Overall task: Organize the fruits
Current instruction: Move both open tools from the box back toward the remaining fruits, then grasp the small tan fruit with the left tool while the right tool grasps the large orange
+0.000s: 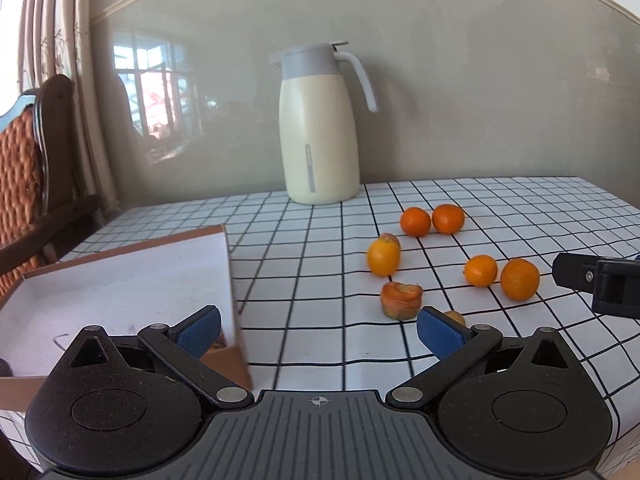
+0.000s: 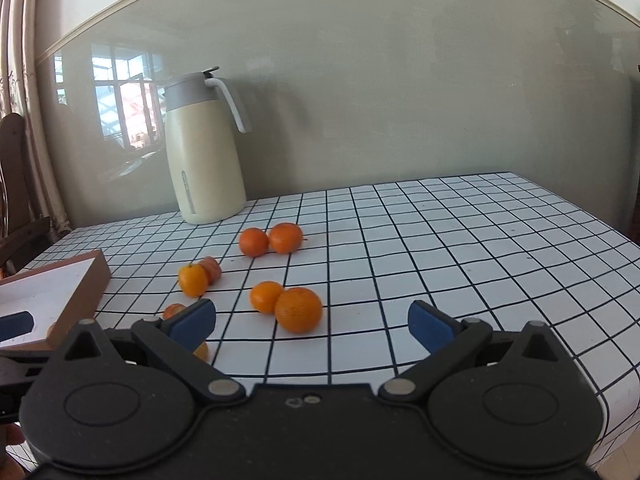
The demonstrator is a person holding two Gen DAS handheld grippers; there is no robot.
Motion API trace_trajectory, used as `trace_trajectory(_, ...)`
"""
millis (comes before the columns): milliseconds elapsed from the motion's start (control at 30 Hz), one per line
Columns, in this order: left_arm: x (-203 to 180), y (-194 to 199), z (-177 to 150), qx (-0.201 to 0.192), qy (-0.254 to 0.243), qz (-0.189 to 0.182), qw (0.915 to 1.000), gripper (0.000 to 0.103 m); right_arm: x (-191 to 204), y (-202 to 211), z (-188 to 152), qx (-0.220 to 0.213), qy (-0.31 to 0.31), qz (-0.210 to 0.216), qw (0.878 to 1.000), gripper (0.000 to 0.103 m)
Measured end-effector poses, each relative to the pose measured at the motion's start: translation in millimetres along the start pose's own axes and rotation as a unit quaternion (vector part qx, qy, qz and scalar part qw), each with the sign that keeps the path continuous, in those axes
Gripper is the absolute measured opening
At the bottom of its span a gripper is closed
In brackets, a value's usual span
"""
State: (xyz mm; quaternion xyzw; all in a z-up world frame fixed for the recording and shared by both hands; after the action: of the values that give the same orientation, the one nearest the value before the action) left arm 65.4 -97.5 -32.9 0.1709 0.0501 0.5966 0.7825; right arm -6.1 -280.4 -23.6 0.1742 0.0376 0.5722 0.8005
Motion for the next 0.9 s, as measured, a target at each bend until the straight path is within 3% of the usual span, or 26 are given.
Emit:
trace_trajectory(667,-21,-32,4,0.025,0.023,-0.025,0.9991,0.103,-4,-11,-2,0.001,-0.003,-0.009,1.000,0.096)
trace_trajectory(900,-19,-42,9,0.031,0.036,-0.029,0.9984,0.103,-4,-18,-1,0.004,-0.006,-0.008,1.000,0.091)
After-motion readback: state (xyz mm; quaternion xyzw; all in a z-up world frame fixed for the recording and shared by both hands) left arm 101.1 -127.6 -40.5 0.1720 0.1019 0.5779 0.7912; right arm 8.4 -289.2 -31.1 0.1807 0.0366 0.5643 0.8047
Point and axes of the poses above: each gripper's, at about its wrist camera, not at the fingertips, and y roughly against the way its jaws point, x to its left, z to its top, the point moved 1 cm from there along -y, roughly the way its jaws point, and after that the axes turned 7 degrees about -x, right-handed, at the moved point
